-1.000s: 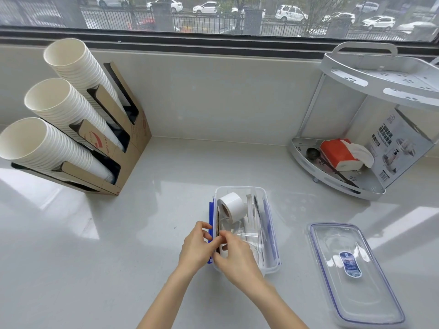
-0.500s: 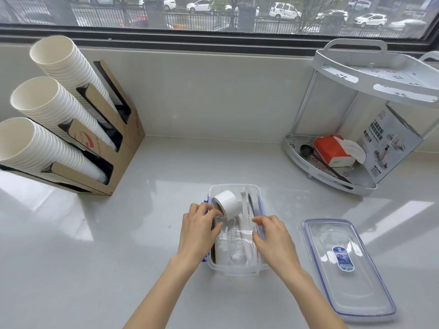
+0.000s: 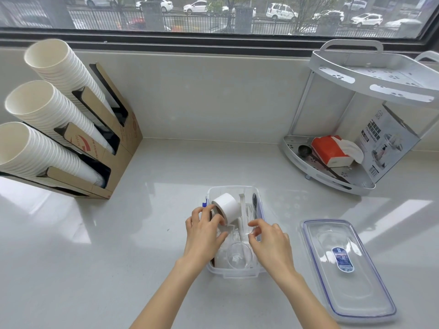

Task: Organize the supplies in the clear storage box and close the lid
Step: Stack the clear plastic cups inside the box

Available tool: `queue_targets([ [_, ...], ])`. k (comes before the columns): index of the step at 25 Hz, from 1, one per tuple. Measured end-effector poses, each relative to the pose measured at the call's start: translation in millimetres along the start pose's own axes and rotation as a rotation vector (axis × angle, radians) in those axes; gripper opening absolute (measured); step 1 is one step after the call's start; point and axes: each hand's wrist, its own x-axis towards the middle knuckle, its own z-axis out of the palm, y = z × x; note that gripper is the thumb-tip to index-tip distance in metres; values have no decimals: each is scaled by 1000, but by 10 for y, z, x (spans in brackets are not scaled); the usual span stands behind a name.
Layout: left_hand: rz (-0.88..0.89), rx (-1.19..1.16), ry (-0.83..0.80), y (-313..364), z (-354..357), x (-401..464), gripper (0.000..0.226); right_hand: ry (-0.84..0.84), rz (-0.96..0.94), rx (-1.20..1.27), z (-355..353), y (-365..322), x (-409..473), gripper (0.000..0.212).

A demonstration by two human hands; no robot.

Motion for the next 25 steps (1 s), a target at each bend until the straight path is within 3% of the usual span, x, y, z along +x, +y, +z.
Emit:
queue_targets([
  [8, -58, -276, 36, 44, -150, -106, 14, 34, 52, 391, -196, -8, 30, 32],
  [10, -20, -375, 20, 67, -220, -127, 5, 84, 13, 448, -275, -43, 56, 29],
  [13, 10, -535, -4, 85, -300, -161, 16, 158, -105, 504, -420, -136, 79, 30],
  [15, 5, -591, -7, 97, -322, -174, 26, 174, -212, 482, -482, -194, 75, 36],
  [20, 28, -613, 3, 120, -352, -169, 61, 63, -432, 213, -432, -314, 45, 26],
  [25, 85, -599, 29, 130, -384, -191, 56, -120, -555, 143, -315, -330, 25, 31],
])
